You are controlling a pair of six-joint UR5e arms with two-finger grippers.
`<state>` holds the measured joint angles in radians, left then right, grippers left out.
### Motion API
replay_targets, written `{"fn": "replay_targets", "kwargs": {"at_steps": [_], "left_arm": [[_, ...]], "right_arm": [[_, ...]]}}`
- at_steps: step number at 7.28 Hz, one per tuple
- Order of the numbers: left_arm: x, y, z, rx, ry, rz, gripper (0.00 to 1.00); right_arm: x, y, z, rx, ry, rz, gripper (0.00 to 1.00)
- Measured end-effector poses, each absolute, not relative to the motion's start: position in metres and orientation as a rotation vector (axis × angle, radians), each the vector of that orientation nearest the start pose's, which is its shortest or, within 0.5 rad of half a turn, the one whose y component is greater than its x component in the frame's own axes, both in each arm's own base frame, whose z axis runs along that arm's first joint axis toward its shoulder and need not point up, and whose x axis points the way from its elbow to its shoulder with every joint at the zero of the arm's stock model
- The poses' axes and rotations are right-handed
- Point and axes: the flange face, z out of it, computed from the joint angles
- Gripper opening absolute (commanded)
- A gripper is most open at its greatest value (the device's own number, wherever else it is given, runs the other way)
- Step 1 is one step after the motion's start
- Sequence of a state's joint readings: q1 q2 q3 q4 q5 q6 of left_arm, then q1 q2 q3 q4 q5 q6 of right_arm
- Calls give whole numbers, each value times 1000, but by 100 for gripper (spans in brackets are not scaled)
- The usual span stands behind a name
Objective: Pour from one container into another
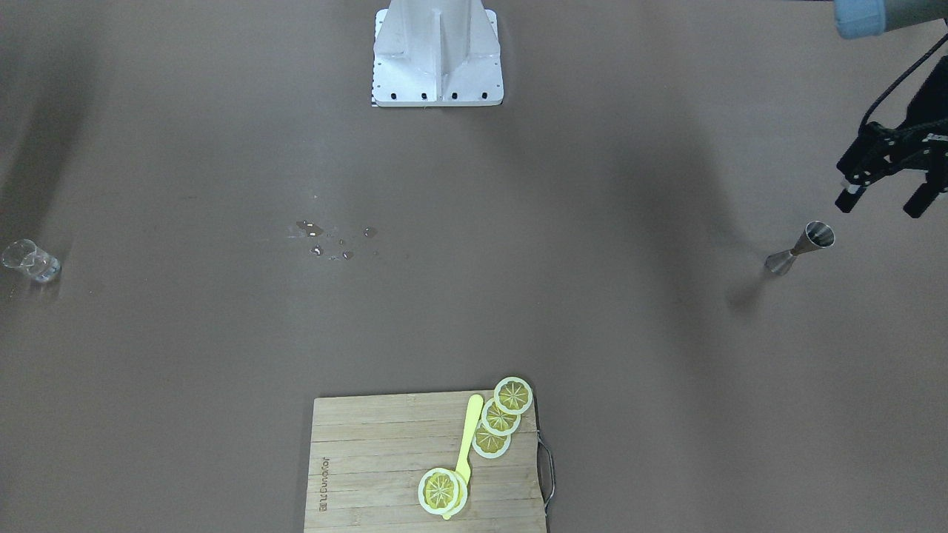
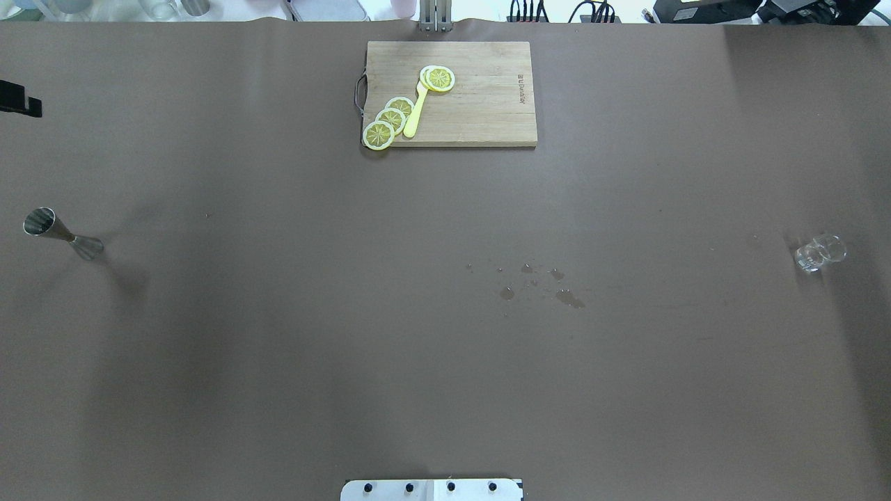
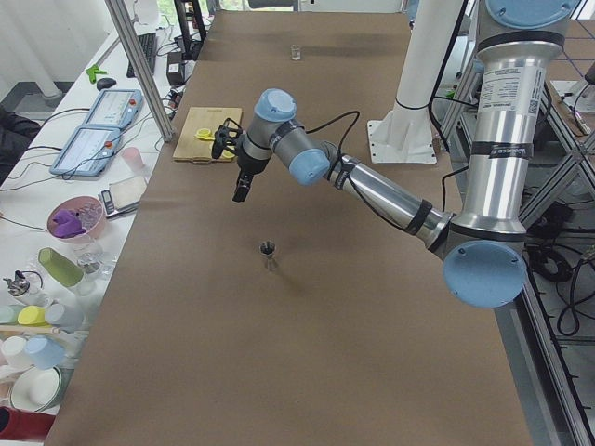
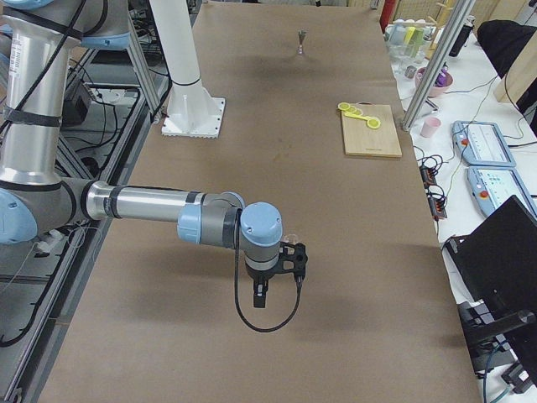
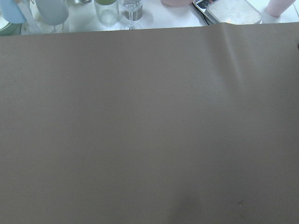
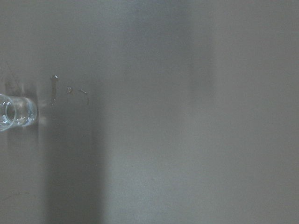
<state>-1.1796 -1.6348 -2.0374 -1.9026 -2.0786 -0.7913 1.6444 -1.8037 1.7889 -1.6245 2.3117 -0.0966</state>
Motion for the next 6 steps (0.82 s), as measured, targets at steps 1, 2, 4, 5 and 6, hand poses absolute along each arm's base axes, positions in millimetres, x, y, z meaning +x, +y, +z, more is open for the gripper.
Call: {"fn": "replay_targets", "kwargs": {"at_steps": [1,2,4,5,6], "left_arm": [[138,-480,359,446,859,-185,97],[160,-464,358,477,830,-212,97],[178,-426,378,568,768,-250,97],[180,-408,394,621,748,-267,97],[179,-390,411,675,735,-285,97]], "right_arm": [[94,-383,662,-2,-743,4,100],[94,-382,662,-3,-743,4,100],[94,-382,662,-3,-744,4,100],[94,-382,662,-3,-744,4,100],[94,-382,663,-4,-744,4,100]]}}
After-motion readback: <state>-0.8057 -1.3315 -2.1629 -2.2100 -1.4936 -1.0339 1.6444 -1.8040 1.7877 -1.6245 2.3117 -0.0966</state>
